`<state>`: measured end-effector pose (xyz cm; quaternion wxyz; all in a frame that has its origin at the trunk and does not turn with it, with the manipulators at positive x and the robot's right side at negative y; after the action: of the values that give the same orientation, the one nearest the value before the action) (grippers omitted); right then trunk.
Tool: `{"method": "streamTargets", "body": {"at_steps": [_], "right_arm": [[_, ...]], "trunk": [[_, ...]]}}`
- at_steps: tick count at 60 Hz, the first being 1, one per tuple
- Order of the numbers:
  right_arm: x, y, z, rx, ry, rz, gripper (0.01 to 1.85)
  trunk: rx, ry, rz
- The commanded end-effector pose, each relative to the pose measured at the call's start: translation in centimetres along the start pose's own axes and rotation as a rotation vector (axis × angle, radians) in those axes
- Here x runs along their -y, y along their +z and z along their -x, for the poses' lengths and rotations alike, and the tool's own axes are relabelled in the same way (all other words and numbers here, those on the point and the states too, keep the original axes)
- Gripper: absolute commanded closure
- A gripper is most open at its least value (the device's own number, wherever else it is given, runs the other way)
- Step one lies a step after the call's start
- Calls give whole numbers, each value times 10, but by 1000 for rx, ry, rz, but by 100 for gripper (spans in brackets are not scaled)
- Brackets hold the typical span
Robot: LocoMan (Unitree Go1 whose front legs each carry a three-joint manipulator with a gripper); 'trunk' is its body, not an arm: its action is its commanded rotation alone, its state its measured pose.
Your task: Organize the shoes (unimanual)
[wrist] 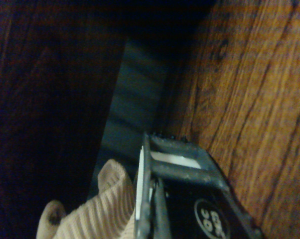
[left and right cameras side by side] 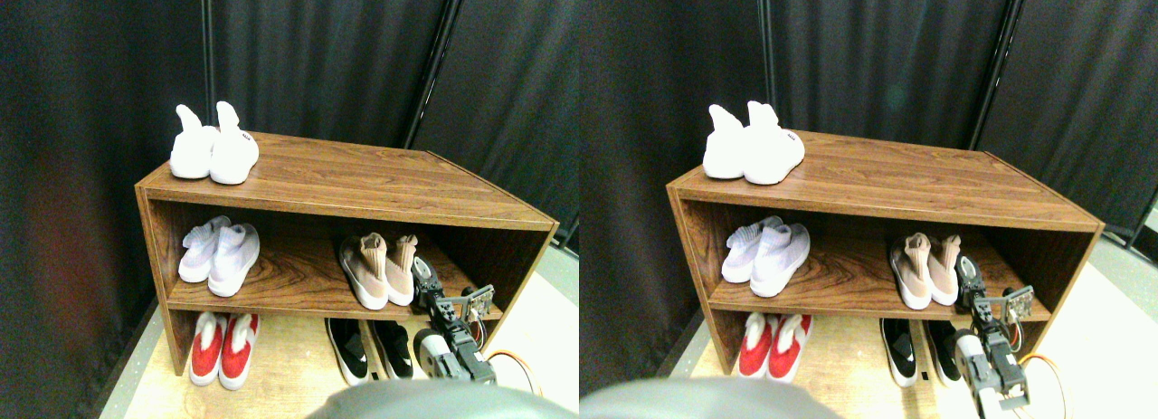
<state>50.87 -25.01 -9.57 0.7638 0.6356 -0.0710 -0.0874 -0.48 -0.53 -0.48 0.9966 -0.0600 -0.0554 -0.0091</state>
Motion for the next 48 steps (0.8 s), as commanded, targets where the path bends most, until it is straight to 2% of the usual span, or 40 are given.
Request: {"method": "streamTargets", "body": {"at_steps": [1,8,16,19,31,37,48], "right_arm": [[-8,3,-1,16,37,3,180],[-15,7,3,16,59,6,180],[-28,13,10,-34,96,17,180],[-31,15,13,-29,109,24,180],[-49,27,36,-54,167,59,180],[-57,36,50,-97,212,125,180],[-62,47,72,-101,248,99,180]], "trunk": [[-21,0,13],[-19,-10,5],[-15,-23,-3],[-13,-28,-6],[-8,-49,-14],[-6,-58,-17],[-12,-63,-21]]}}
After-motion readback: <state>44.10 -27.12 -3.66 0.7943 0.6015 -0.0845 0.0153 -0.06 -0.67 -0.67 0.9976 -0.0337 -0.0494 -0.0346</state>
